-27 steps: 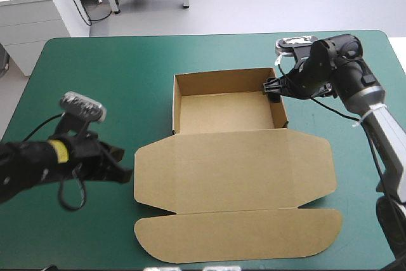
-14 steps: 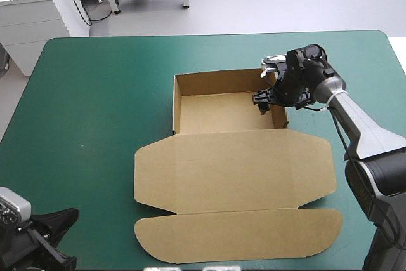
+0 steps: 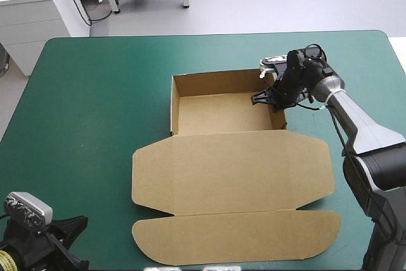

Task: Fold the box

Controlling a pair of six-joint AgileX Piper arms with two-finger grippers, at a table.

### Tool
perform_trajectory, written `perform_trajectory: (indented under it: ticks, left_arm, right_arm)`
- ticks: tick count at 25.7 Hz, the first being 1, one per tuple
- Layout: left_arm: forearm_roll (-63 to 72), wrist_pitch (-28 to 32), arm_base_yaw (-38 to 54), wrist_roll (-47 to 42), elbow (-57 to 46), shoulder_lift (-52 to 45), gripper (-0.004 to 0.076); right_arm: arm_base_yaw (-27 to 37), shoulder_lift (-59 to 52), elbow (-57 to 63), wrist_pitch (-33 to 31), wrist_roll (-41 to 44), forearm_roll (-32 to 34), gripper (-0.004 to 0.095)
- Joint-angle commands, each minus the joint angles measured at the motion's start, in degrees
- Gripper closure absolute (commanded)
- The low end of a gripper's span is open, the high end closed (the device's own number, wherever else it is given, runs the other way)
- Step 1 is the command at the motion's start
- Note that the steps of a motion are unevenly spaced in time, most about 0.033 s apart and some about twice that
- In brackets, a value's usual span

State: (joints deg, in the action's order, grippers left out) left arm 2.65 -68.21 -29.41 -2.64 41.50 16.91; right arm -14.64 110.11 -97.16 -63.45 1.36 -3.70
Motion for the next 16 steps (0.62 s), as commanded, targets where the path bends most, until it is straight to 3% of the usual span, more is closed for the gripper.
perform_trajectory:
  ticks: [1,6,10,16]
  left_arm:
    - [0.3,3.9,-0.2,0.3,1.3,1.0,0.0732]
    - [0.5,3.5,-0.2,0.3,1.3,1.0,0.0732]
    - [0.5,3.2,-0.2,0.3,1.3,1.0,0.0732]
    - [0.5,5.2,-0.2,0.3,1.3,1.0,0.0732]
  right_arm:
    - [1.4,-3.0,-3.1,-2.7,-1.0,-0.6,0.0927]
    - [5.3,-3.1,-11.0,-6.6,-2.1,-1.3,0.0927]
    - [15.6,-3.1,-22.2,-8.2,-3.3,-1.0,0.0927]
    - [26.9,-3.1,-25.4,-6.6,-5.0,-1.0,0.0927]
